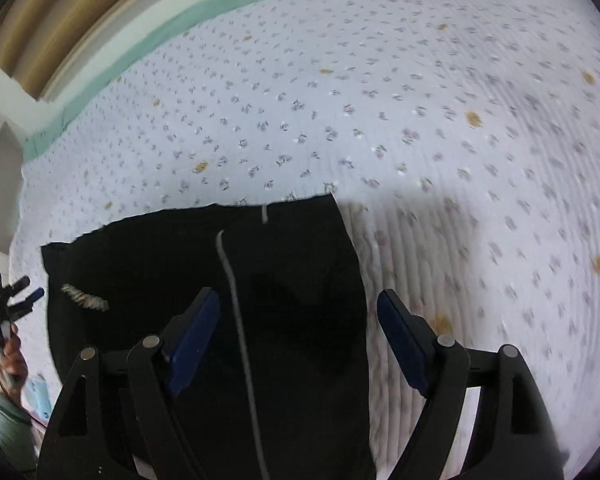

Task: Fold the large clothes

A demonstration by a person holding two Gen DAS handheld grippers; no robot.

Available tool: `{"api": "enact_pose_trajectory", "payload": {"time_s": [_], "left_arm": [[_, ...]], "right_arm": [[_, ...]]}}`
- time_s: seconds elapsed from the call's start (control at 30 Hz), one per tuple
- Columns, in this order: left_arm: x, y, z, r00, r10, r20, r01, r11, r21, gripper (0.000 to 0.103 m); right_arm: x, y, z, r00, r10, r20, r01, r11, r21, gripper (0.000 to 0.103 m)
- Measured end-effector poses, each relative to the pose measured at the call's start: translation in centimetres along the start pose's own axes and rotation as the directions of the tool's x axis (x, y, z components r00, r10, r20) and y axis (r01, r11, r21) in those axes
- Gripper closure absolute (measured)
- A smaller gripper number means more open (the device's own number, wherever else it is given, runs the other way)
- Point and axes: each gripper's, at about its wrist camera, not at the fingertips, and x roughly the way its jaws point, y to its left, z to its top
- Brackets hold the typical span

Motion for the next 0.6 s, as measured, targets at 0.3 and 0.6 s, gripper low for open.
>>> {"api": "enact_pose_trajectory", "payload": {"time_s": [0.3, 0.6], "left_arm": [[3.2, 0.4, 1.0, 0.998, 0.02, -0.06, -0.017, 0.999, 0.051, 0.085], [-3.9, -4.7, 2.7, 0.988, 0.001, 0.155, -0.025, 0.988, 0.15, 0.091]], "right_arm": [[4.3, 0.0, 1.4, 0.999, -0.024, -0.024, 0.023, 0.999, -0.044, 0.072], [-3.6, 4.6, 3.2, 0.958, -0.185, 0.219, 0.218, 0.966, -0.137, 0.086]]}}
